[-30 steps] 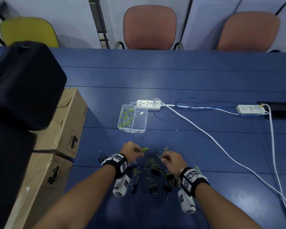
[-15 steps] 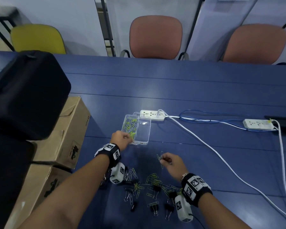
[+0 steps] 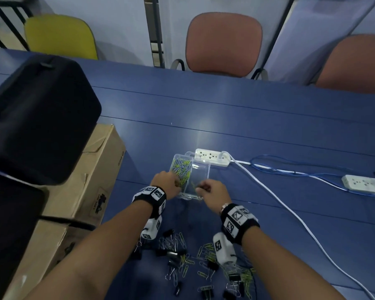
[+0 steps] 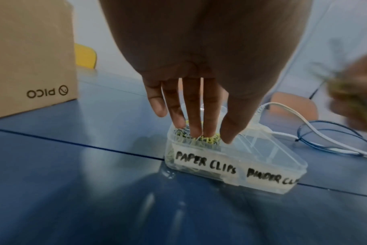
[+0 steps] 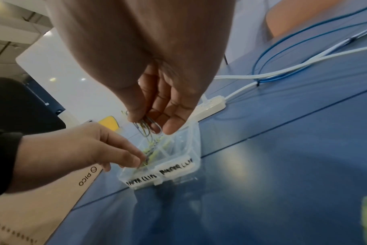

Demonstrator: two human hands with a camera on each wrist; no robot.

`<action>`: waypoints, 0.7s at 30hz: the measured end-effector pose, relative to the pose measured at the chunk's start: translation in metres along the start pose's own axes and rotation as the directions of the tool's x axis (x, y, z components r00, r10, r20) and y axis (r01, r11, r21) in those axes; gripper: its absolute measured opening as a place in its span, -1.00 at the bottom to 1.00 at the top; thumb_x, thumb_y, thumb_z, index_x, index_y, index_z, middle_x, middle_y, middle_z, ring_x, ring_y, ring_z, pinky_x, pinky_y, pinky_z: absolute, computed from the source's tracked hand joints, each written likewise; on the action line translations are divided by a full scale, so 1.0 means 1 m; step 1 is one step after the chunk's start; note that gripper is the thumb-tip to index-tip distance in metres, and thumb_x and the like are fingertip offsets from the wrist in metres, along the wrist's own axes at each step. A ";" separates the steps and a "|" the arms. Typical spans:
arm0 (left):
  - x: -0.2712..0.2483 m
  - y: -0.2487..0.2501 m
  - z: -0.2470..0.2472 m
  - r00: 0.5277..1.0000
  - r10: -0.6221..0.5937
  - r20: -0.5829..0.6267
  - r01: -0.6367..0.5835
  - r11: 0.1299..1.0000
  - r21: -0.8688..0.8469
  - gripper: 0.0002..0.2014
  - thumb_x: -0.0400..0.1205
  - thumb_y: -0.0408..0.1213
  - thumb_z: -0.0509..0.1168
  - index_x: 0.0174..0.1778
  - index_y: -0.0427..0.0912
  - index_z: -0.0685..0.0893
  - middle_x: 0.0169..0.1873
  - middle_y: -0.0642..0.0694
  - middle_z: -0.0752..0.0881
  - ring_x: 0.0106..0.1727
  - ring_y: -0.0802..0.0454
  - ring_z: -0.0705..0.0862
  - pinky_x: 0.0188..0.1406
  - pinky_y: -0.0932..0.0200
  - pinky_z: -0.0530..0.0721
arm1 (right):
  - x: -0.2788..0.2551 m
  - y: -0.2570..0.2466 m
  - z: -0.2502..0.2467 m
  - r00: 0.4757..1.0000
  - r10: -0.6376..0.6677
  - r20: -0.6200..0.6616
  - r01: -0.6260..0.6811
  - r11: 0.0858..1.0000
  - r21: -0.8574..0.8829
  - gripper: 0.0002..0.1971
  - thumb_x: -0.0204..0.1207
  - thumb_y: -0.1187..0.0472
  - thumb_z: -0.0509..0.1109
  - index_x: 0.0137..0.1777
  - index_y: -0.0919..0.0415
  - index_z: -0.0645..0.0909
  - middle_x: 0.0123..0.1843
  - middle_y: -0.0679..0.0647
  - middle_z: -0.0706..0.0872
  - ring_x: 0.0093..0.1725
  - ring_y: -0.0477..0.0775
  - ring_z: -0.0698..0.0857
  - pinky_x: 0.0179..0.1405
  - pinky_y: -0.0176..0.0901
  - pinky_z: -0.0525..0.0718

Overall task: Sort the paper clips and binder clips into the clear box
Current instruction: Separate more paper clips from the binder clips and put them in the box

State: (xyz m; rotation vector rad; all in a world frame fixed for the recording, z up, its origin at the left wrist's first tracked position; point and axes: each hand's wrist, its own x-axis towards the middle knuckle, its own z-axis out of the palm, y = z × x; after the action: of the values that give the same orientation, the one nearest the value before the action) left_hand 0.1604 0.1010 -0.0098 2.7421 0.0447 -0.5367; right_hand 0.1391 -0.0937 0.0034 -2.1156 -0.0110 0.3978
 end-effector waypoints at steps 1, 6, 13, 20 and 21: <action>-0.001 -0.001 -0.001 1.000 0.016 -0.017 -0.016 1.000 -0.001 -0.73 0.41 -0.04 0.36 -0.01 0.07 0.82 -0.09 -0.15 0.81 -0.07 -0.21 0.74 0.01 -0.02 0.75 | 0.013 -0.006 0.003 1.000 0.025 -0.014 -0.025 1.000 0.002 -0.93 0.45 0.29 0.52 -0.08 0.20 0.77 -0.21 0.04 0.78 -0.19 -0.03 0.73 -0.07 -0.26 0.67; -0.008 -0.012 -0.006 0.986 0.020 -0.166 -0.045 0.988 -0.145 -0.81 0.48 -0.20 0.31 -0.12 -0.04 0.83 -0.22 -0.14 0.82 -0.16 -0.21 0.73 -0.12 -0.04 0.75 | 0.070 -0.027 0.023 0.988 0.155 -0.023 -0.155 0.988 0.010 -0.94 0.38 0.25 0.59 -0.17 0.20 0.81 -0.23 0.05 0.81 -0.15 0.05 0.77 0.05 -0.06 0.76; -0.019 -0.032 0.001 0.989 -0.012 -0.150 -0.024 0.971 -0.237 -0.77 0.51 -0.19 0.29 -0.08 -0.15 0.83 -0.20 -0.21 0.80 -0.17 -0.22 0.73 -0.16 -0.07 0.75 | 0.114 -0.036 0.037 0.967 0.239 0.087 -0.219 0.956 -0.194 -0.90 0.41 0.17 0.48 -0.16 0.15 0.80 -0.10 0.17 0.84 -0.03 0.18 0.80 0.09 -0.01 0.77; -0.036 -0.032 0.008 0.989 0.014 -0.144 -0.051 0.966 -0.252 -0.80 0.49 -0.35 0.30 -0.08 -0.16 0.80 -0.12 -0.19 0.80 -0.06 -0.18 0.70 -0.06 -0.04 0.71 | 0.096 -0.030 0.027 0.970 0.208 0.123 -0.234 0.936 0.261 -0.84 0.42 0.52 0.42 -0.28 0.29 0.70 -0.34 0.24 0.70 -0.49 0.07 0.70 -0.41 -0.12 0.72; -0.040 -0.030 0.009 0.991 0.033 -0.130 -0.066 0.965 -0.255 -0.81 0.48 -0.35 0.30 -0.08 -0.16 0.80 -0.12 -0.17 0.80 -0.07 -0.17 0.71 -0.06 -0.03 0.71 | 0.087 -0.029 0.026 0.976 0.200 0.089 -0.216 0.949 0.231 -0.86 0.41 0.48 0.45 -0.22 0.25 0.76 -0.31 0.22 0.76 -0.41 0.09 0.73 -0.31 -0.10 0.73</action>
State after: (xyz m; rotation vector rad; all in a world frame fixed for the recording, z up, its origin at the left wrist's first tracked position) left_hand 0.1172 0.1272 -0.0130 2.5100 0.0716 -0.3191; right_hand 0.2183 -0.0426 -0.0094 -1.8696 0.2152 0.5645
